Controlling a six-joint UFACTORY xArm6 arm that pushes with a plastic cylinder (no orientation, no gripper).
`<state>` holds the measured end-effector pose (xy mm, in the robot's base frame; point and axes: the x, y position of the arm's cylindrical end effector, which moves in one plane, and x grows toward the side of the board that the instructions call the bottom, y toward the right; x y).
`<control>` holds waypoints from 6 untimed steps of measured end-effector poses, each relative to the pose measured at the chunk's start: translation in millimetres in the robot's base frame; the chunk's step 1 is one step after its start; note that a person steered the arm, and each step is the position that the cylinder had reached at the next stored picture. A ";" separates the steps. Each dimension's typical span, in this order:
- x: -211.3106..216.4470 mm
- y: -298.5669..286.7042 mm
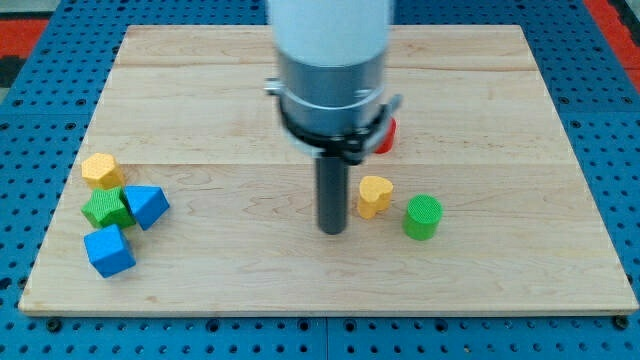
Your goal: Place the yellow heart and the green circle in a diagonal line
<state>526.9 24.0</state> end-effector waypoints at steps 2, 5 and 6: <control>-28.8 14.7; -10.6 84.9; -2.3 148.1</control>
